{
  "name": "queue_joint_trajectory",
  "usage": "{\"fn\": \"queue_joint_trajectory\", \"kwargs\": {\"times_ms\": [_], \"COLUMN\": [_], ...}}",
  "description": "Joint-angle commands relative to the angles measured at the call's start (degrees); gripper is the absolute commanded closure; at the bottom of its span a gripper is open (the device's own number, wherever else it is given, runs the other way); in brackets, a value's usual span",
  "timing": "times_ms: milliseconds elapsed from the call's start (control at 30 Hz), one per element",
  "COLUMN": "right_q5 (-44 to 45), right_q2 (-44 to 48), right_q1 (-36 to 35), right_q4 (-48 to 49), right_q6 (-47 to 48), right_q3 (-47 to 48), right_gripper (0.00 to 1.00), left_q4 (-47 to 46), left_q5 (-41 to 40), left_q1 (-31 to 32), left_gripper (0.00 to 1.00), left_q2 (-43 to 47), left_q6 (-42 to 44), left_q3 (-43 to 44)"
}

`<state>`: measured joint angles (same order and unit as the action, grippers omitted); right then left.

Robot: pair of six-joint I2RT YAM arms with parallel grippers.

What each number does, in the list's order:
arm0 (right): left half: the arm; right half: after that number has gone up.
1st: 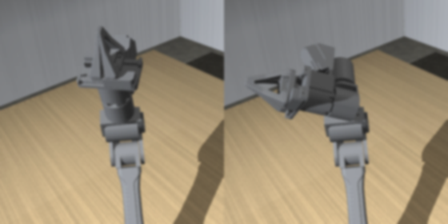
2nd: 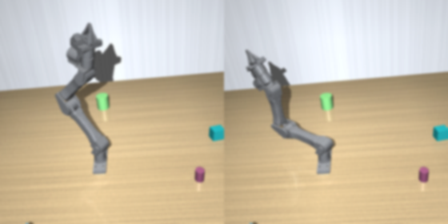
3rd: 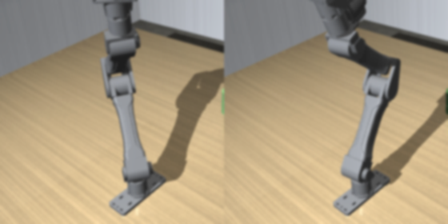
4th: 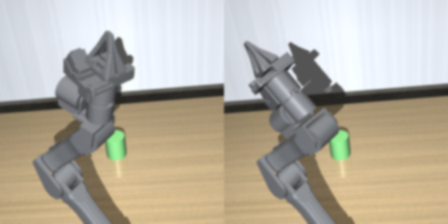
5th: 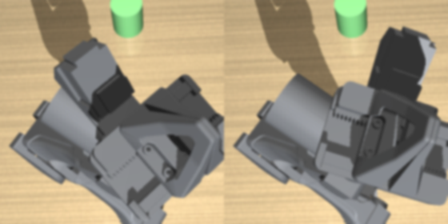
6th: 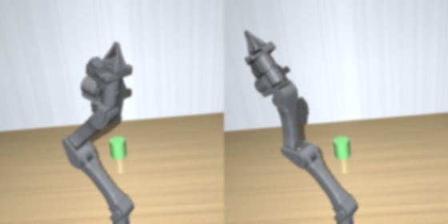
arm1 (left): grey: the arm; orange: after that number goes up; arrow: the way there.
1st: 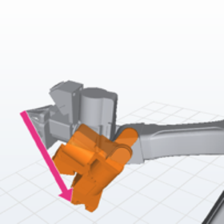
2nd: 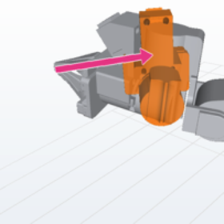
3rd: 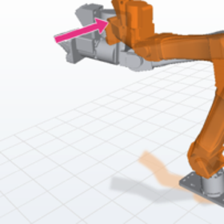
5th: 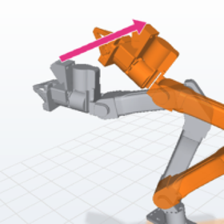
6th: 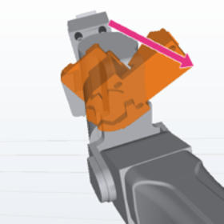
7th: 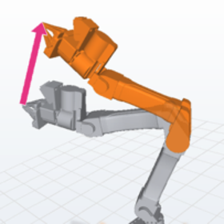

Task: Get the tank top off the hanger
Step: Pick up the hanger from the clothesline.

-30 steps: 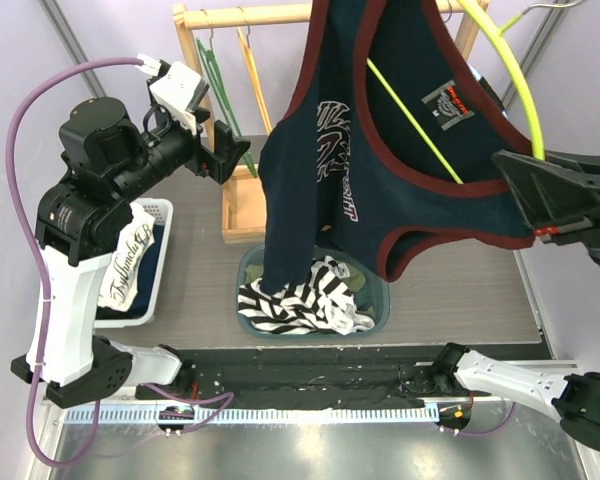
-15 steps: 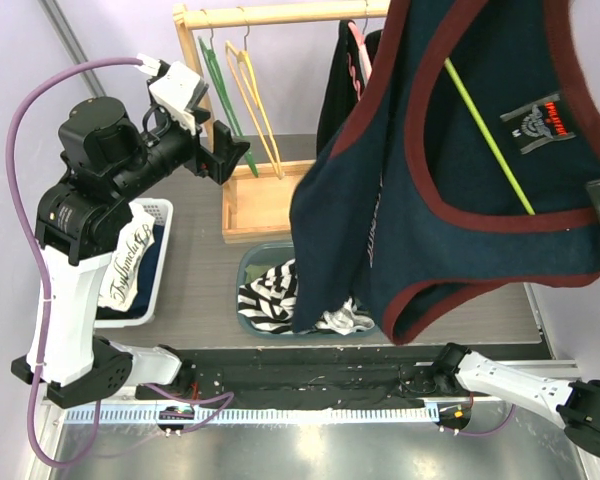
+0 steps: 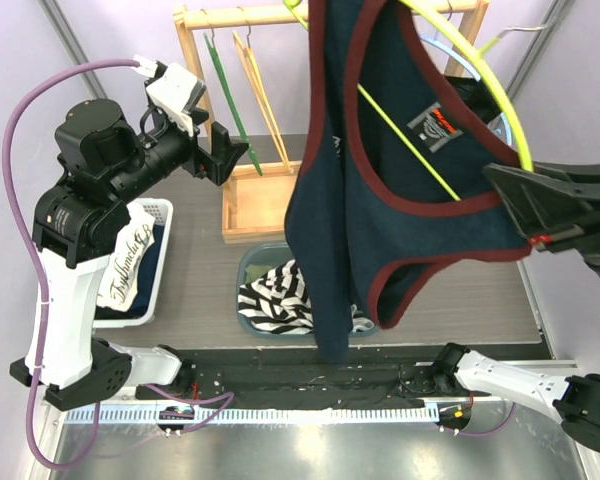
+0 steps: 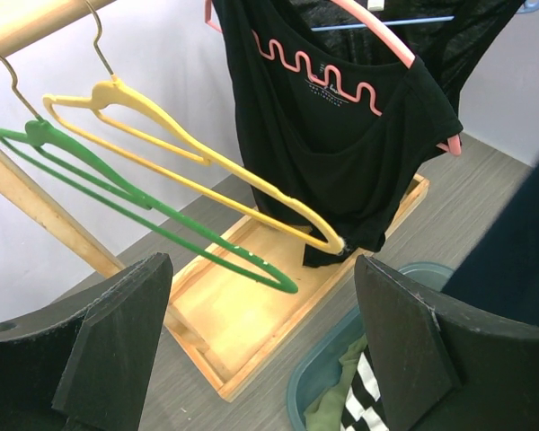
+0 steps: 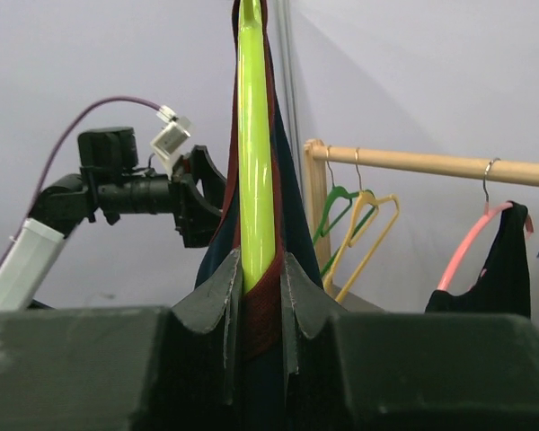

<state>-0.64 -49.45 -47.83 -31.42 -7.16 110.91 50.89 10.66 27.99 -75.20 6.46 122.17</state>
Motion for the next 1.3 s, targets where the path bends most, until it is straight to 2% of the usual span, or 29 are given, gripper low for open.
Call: {"fn": "queue_joint_trajectory", "kwargs": {"times_ms": [0, 267, 467, 567, 600, 700, 733, 800, 1067, 1267], "right_q5": [3.4, 1.8, -5.2, -6.8, -7.3, -9.5, -11.3, -13.6, -20.6, -23.1], "right_q2": [-2.4, -1.1, -0.1, 1.7, 2.6, 3.1, 3.1, 2.6, -0.9, -2.2], "right_q1": [-0.2, -0.2, -0.2, -0.2, -0.2, -0.2, -0.2, -0.2, -0.2, -0.2], "right_q4": [6.8, 3.9, -3.7, -6.1, -6.6, -8.8, -10.1, -11.3, -13.0, -11.7], "right_q6": [2.2, 2.1, 0.8, 0.7, 0.7, 1.0, 1.0, 1.6, 2.5, 2.7], "right_q3": [0.9, -4.2, -10.8, -15.3, -16.9, -18.1, -18.1, -17.9, -17.0, -16.7], "right_gripper": [0.99, 0.99, 0.99, 0.99, 0.99, 0.99, 0.99, 0.99, 0.99, 0.99], "left_q4": [-1.6, -0.5, 1.7, 5.3, 8.6, 15.1, 16.2, 18.1, 18.8, 18.2], "left_q5": [0.8, 0.4, 1.6, 6.2, 10.6, 16.7, 20.5, 23.2, 39.8, 46.8], "left_q1": [-0.3, -0.3, -0.2, -0.3, -0.2, -0.3, -0.3, -0.2, -0.6, -0.5], "left_gripper": [0.13, 0.13, 0.15, 0.13, 0.12, 0.06, 0.04, 0.03, 0.02, 0.06], "left_q2": [1.5, 2.5, 3.4, 4.6, 4.9, 5.6, 5.6, 5.7, 2.3, -1.1], "left_q6": [0.1, 1.6, 4.2, 7.6, 8.9, 14.5, 15.6, 16.7, 16.7, 16.0], "left_q3": [0.3, 0.4, 2.0, 2.6, 3.5, 5.0, 5.7, 5.8, 3.3, 4.1]}}
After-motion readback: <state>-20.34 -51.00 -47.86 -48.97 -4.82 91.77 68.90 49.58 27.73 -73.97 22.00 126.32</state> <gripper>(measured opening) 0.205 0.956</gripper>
